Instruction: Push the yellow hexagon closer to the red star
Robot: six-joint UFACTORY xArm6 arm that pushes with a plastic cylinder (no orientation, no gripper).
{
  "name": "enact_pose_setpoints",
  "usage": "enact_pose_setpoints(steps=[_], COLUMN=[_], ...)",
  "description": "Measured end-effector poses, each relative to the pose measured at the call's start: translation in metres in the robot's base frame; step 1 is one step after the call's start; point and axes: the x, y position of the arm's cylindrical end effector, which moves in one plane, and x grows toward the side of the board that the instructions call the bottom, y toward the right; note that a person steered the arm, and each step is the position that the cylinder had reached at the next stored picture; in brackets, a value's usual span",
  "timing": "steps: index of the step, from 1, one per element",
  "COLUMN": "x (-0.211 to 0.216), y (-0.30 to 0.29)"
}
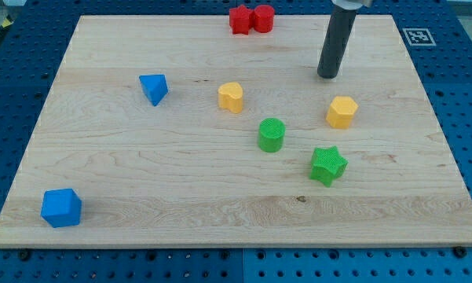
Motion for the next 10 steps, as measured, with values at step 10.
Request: enact_pose_setpoints(steps=[10], x=[0.105], y=[-0.026])
